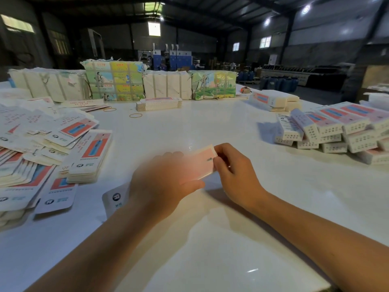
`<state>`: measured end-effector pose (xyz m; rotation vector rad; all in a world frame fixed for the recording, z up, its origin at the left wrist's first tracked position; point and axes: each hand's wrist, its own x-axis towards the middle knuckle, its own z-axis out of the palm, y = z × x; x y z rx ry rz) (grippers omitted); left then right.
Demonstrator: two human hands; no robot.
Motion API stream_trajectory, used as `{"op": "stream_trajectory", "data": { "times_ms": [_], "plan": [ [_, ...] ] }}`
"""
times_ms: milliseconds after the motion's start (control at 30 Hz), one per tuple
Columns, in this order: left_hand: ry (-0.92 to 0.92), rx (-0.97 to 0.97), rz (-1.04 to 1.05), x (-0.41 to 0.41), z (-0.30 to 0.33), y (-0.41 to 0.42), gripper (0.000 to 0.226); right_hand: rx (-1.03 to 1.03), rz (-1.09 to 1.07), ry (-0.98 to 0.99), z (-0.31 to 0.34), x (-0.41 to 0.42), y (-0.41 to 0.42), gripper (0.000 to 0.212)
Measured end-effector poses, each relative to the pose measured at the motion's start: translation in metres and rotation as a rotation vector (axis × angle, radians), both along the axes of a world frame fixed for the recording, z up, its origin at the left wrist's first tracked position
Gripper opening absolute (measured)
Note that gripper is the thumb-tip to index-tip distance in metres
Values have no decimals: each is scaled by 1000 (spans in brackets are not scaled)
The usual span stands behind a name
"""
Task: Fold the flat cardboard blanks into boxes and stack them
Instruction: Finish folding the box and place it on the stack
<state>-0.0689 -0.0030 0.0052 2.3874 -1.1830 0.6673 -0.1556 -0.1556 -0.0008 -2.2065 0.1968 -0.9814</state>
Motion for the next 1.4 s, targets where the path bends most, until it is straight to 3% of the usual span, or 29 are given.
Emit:
{"op": "stream_trajectory", "data": {
  "times_ms": [167,200,267,300,367,433,467,533,667,700,767,900,1000,1100,1300,1400],
  "plan": [
    [49,25,32,-2,4,0,73,-139,-80,-15,4,-1,-4,13],
    [71,20,39,-2,5,-1,68,-187,-139,-43,5,-1,-6,18],
    [110,15,45,-1,6,-2,62,-132,-214,-69,7,0,-12,50],
    [117,16,47,-1,6,-2,61,22,-197,-56,8,2,-15,65],
    [104,24,48,0,6,-4,61,551,-18,0,11,5,-14,77],
    [83,34,46,-1,5,-6,62,1034,250,63,12,9,-17,60],
    [72,38,49,-1,4,-8,62,1107,332,81,12,9,-17,44],
    [57,49,56,0,2,-10,63,965,316,94,12,9,-14,17],
    [43,72,63,2,-1,-14,63,-87,-87,174,0,6,-6,23],
    [36,73,64,2,-1,-14,63,-212,-117,175,-3,7,-4,25],
    [9,78,68,2,-1,-14,63,-190,-86,142,-5,8,-3,25],
    [-23,77,74,3,-1,-11,63,480,146,65,3,10,-4,35],
    [-23,60,54,3,0,-10,64,704,214,14,8,10,-7,39],
    [-38,57,53,3,0,-11,65,688,196,-25,8,8,-10,41],
    [-87,59,40,3,0,-11,64,406,119,-41,5,5,-6,47],
    [-150,75,51,1,0,-11,64,293,61,-67,4,3,-4,36]
  ]
}}
